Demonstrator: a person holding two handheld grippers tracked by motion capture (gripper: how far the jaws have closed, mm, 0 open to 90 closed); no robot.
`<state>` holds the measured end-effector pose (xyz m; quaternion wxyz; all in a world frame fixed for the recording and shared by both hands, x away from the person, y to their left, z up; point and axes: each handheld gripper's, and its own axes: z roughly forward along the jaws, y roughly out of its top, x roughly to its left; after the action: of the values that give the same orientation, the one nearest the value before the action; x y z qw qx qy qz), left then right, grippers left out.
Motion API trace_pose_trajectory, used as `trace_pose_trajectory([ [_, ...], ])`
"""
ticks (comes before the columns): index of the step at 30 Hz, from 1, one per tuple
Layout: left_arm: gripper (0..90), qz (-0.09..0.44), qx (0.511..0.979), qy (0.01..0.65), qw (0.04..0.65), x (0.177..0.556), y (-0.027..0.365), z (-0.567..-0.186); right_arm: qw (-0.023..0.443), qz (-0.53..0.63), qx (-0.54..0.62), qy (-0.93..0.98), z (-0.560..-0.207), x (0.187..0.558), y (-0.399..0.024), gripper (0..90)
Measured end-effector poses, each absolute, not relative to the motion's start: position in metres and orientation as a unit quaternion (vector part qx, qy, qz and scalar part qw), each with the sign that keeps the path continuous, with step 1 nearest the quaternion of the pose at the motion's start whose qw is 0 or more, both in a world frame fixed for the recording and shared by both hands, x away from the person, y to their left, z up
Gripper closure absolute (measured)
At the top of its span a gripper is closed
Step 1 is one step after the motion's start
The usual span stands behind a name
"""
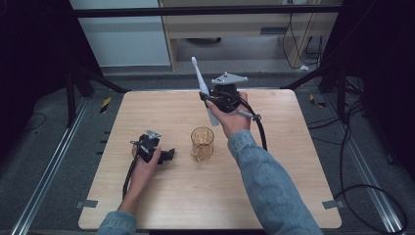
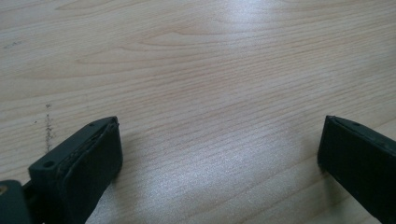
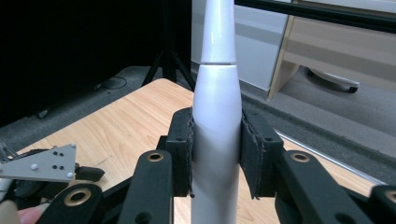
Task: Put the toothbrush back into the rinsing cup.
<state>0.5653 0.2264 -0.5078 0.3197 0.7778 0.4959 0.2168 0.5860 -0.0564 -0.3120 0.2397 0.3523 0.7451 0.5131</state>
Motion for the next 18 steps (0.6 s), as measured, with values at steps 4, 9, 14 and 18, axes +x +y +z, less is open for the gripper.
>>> trace_pose_trajectory([
  [4, 0.0, 0.217, 0.778, 0.495, 0.319, 0.565, 0.227, -0.508, 0.233, 0.518, 0.353, 0.743, -0.314, 0.584, -0.054, 66.8],
  [9, 0.0, 0.217, 0.778, 0.495, 0.319, 0.565, 0.227, -0.508, 0.224, 0.524, 0.355, 0.741, -0.315, 0.580, -0.051, 66.8],
  [14, 0.0, 0.217, 0.778, 0.496, 0.320, 0.565, 0.226, -0.508, 0.219, 0.525, 0.358, 0.740, -0.323, 0.580, -0.050, 66.8],
  [18, 0.0, 0.217, 0.778, 0.495, 0.320, 0.565, 0.227, -0.508, 0.206, 0.523, 0.362, 0.744, -0.331, 0.581, -0.046, 66.7],
])
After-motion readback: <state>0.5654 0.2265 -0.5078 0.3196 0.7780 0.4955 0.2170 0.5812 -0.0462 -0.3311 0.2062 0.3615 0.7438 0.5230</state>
